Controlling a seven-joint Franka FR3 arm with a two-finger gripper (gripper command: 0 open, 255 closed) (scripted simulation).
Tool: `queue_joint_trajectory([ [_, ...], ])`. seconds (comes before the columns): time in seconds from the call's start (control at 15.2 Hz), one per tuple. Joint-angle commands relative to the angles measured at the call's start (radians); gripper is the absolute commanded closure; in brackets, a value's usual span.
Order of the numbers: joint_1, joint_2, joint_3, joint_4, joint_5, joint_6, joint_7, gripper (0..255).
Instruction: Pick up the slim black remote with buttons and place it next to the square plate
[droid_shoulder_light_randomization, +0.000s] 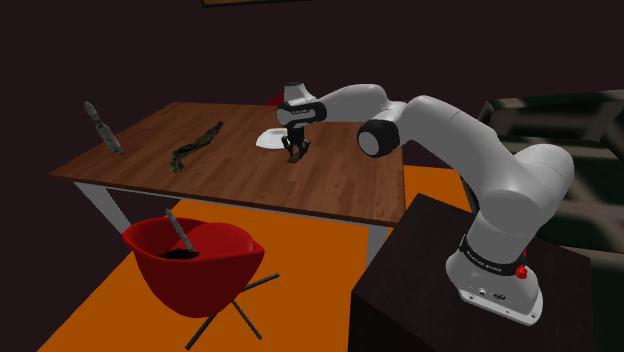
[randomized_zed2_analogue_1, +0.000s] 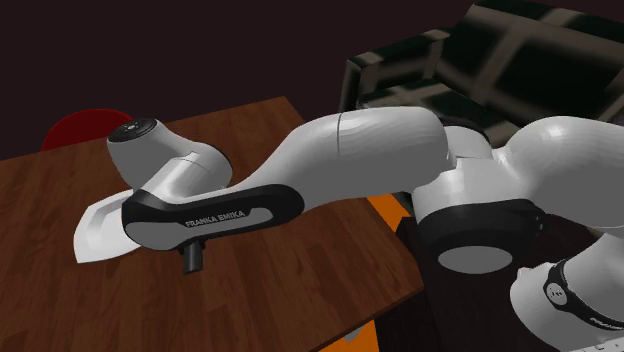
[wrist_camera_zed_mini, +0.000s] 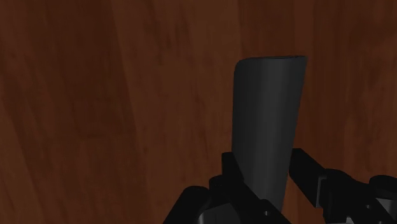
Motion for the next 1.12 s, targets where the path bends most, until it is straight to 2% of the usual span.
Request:
queue_joint_trajectory([
  [0.0, -0.004, 0.042, 0.001, 0.044, -0.001, -0.003, 0.000, 255],
  [0.53, -0.003, 0.042, 0.001, 0.044, -0.001, -0.003, 0.000, 255],
  [0.59, -0.004, 0.043, 0.001, 0.046, -0.001, -0.004, 0.000, 0],
  [0.92, -0.003, 0.042, 0.001, 0.044, -0.001, -0.003, 0.000, 0],
  [1.06, -0.001, -0.049, -0.002, -0.056, 0.001, 0.005, -0.005, 0],
])
